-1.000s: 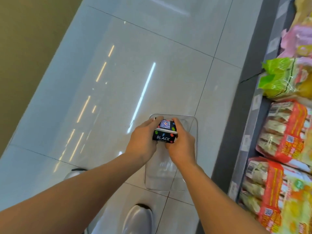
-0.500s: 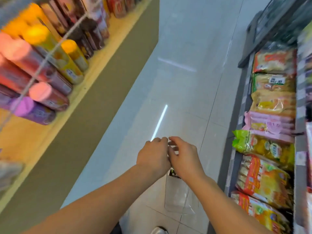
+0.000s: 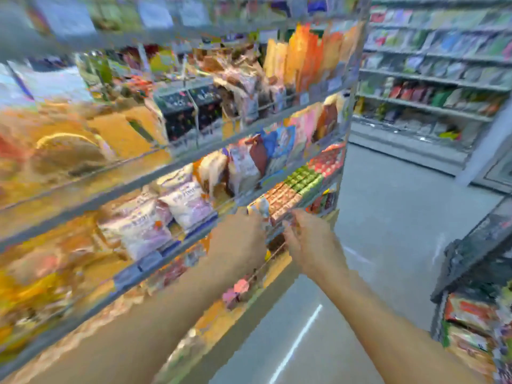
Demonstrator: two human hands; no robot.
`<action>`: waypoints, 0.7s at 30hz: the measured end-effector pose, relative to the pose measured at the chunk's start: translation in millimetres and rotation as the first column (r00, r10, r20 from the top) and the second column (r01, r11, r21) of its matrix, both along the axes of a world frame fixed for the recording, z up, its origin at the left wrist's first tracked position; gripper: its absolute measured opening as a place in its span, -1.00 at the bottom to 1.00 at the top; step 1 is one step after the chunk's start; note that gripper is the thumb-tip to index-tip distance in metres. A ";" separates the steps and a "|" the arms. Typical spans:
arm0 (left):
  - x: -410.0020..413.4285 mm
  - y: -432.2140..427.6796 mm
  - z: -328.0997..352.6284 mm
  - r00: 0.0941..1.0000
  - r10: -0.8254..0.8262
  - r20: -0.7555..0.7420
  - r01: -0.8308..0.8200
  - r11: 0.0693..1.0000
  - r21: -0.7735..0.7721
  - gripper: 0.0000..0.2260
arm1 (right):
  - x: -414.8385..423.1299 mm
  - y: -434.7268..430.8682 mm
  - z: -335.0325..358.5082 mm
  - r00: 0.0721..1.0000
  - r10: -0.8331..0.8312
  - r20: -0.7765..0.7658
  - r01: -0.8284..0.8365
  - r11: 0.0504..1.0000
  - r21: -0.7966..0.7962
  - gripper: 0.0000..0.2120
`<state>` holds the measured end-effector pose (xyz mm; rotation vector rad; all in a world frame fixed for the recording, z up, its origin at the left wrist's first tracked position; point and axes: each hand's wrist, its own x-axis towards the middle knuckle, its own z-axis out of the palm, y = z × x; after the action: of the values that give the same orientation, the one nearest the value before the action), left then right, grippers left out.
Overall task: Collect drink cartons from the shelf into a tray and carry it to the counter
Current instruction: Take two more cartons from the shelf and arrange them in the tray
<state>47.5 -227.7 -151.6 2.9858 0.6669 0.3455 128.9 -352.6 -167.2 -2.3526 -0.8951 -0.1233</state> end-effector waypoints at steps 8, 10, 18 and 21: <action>-39.3 100.1 110.5 0.969 0.149 0.198 -0.145 0.989 -0.034 -0.79 | 0.6 120.4 123.7 0.950 0.230 0.210 -0.256 0.961 0.108 -0.69; -38.1 127.3 128.8 0.953 0.166 0.252 -0.165 0.986 -0.023 -0.83 | 9.8 150.6 139.4 0.937 0.256 0.237 -0.291 0.948 0.129 -0.72; 2.8 207.4 157.4 0.863 0.332 0.381 -0.213 0.922 -0.323 -0.22 | 58.9 229.1 168.5 0.932 0.316 0.180 -0.340 0.933 0.121 -0.47; 22.7 224.2 146.4 0.877 0.362 0.316 -0.187 0.863 -0.470 -0.14 | 87.9 239.4 169.4 0.960 0.265 0.089 -0.275 0.954 0.122 -0.30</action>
<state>70.2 -3.4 -5.2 2.3042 0.9800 0.6962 216.8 -113.2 2.2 -2.0917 -1.1971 -0.1519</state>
